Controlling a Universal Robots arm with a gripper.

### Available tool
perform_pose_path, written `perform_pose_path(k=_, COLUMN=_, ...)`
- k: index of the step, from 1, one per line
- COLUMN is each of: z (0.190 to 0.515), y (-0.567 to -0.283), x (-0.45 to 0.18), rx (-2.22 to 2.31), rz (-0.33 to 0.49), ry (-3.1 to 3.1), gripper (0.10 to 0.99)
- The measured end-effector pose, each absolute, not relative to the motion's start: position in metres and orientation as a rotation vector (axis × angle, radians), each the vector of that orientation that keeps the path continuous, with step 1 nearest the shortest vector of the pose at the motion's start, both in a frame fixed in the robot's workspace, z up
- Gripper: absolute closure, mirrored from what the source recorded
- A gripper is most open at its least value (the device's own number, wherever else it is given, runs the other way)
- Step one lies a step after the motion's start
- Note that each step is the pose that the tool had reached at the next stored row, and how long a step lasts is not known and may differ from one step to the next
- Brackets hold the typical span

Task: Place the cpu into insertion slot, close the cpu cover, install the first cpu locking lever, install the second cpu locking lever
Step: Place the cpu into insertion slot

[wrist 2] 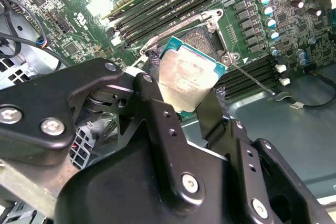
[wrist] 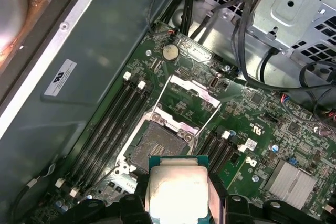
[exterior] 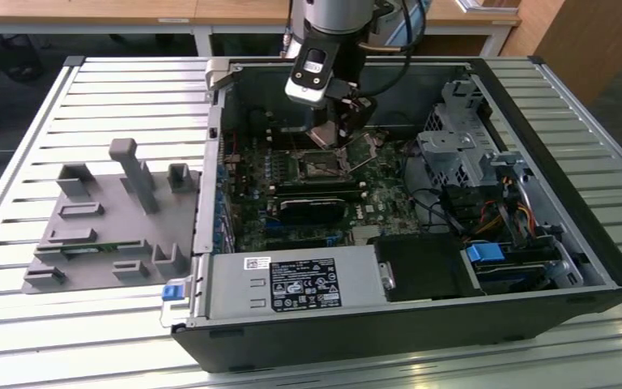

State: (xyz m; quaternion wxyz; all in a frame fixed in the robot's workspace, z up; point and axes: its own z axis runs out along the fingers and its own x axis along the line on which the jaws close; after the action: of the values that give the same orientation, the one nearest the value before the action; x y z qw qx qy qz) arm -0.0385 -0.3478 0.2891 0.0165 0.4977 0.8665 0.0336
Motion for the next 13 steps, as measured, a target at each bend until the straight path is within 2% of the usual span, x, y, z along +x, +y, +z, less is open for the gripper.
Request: perform_pose_path(k=13, z=0.2857, y=-0.3479, x=-0.0385, rx=1.587, rz=0.104, ry=2.670, gripper=0.557)
